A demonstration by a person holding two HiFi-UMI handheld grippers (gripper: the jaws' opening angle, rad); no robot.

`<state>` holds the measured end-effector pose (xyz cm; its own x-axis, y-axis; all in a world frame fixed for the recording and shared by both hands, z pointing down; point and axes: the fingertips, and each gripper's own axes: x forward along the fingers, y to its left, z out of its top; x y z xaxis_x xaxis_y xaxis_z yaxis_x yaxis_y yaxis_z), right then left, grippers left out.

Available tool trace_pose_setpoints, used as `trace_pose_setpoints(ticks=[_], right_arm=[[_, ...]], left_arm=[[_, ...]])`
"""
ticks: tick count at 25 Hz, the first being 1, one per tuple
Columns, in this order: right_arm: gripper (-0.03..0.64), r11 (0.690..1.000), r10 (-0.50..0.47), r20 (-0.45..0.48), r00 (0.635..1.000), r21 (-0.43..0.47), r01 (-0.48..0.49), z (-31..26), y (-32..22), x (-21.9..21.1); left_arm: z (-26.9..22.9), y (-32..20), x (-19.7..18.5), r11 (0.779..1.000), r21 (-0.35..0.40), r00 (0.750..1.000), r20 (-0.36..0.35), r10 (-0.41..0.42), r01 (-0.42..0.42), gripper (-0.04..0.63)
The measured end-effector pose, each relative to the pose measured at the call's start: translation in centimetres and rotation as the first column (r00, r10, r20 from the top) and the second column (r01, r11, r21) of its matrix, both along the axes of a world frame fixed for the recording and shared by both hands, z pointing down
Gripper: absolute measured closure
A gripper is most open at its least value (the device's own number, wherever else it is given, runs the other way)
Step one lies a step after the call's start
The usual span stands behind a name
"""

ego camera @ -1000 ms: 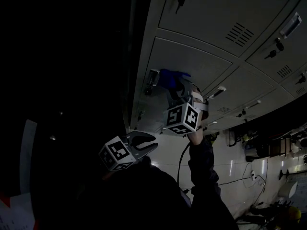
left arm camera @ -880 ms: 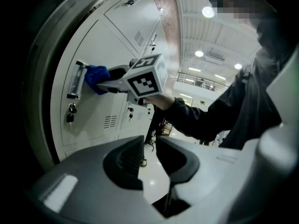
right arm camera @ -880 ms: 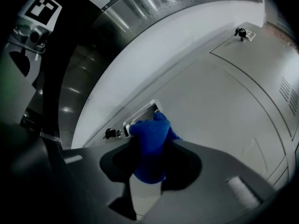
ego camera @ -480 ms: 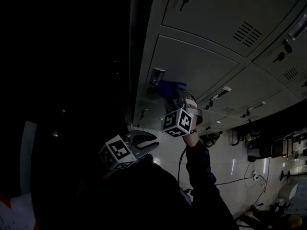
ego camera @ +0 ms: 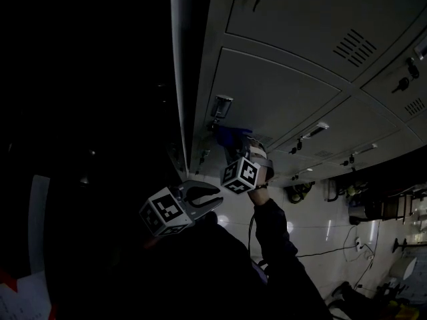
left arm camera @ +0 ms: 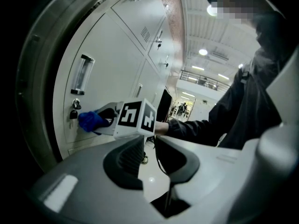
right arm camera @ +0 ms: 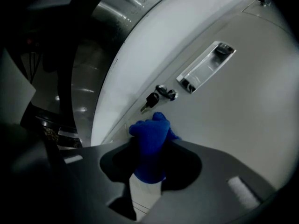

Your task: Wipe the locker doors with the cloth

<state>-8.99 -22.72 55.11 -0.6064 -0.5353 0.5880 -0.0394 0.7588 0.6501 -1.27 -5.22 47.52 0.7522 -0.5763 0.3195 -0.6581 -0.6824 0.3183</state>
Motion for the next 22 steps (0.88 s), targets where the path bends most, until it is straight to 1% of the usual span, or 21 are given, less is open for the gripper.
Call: trace_pose_setpoints(ticks=[5, 9, 13, 18, 22], right_arm=[[0.494, 0.996, -0.003, -0.034, 0.999, -0.085, 0.000, 3.6, 0.3, -0.1], [0.494, 0.991, -0.006, -0.052, 0.999, -0.132, 0.000, 5.6, 0.3, -0.2], [0.495, 0.982, -0.007, -0.051, 0.999, -0.189, -0.003, 7.1, 0.5, -0.3], [0.495, 0.978, -0.008, -0.056, 0.998, -0.210, -0.004, 7.8, 0.6, -0.4], [0.495, 0.980, -0.020, -0.077, 0.997, -0.198, 0.005, 7.1, 0.9, 0.0]], left_arm=[[0.2, -0.3, -0.2, 1.000, -0.014, 1.000, 0.003, -0.007, 0.007, 0.540], [0.7, -0.6, -0.3, 0.999, -0.031, 1.000, 0.007, -0.009, 0.009, 0.540], [1.1, -0.7, -0.6, 0.998, -0.055, 1.000, 0.013, -0.010, 0.010, 0.540], [1.4, -0.9, -1.1, 0.998, -0.063, 1.000, 0.017, -0.021, 0.022, 0.540], [1.4, -0.8, -0.9, 0.998, -0.060, 1.000, 0.013, -0.017, 0.018, 0.540]])
